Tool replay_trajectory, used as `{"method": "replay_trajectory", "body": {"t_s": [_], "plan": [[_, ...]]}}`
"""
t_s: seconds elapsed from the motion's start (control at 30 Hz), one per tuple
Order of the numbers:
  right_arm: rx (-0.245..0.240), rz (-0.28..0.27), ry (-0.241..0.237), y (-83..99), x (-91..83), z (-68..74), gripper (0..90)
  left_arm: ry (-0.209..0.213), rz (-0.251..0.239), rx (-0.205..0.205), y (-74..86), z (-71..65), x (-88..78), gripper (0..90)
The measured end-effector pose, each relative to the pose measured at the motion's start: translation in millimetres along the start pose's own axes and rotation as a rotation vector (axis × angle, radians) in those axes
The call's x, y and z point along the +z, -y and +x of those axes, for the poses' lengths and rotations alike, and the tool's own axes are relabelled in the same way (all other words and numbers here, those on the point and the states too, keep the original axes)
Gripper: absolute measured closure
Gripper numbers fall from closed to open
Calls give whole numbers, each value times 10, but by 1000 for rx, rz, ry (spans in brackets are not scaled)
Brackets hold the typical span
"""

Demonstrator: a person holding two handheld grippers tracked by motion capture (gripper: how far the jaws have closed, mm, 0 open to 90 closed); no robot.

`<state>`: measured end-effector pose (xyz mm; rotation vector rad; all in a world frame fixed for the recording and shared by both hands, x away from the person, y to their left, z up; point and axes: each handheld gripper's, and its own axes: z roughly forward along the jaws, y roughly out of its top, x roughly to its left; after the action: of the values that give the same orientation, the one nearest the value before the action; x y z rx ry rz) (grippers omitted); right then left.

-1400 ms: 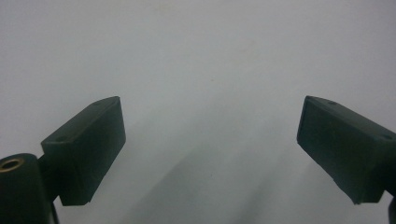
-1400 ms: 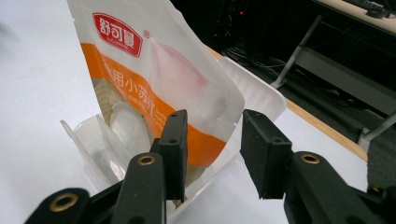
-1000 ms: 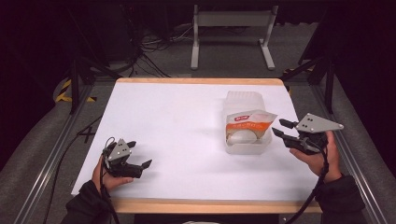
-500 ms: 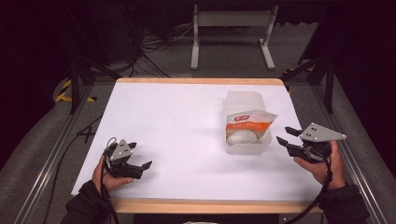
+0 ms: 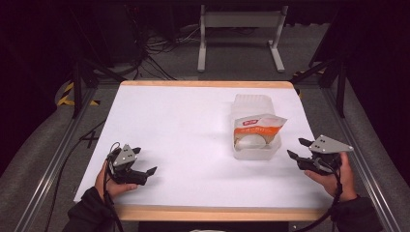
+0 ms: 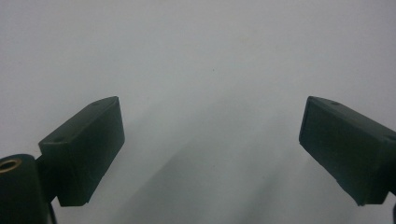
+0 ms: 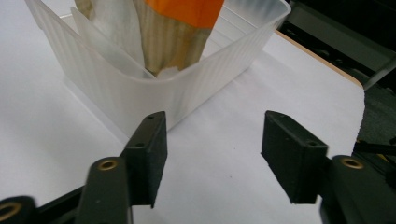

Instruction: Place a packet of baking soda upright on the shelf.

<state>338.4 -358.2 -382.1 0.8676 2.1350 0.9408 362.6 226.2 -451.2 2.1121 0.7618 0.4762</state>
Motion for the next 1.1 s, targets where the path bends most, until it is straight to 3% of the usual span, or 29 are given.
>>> {"method": "replay_trajectory", "body": {"t_s": [0.37,0.53,0.83,1.1], "plan": [[25,-7,38,172,14,28,258,1,9,-1,15,7,-8,74],[38,-39,39,256,-9,52,219,2,10,-2,15,11,1,74],[56,-65,69,431,-48,70,182,0,13,-2,20,13,9,74],[110,-82,102,607,-113,46,169,-10,12,-10,28,20,3,74]]}}
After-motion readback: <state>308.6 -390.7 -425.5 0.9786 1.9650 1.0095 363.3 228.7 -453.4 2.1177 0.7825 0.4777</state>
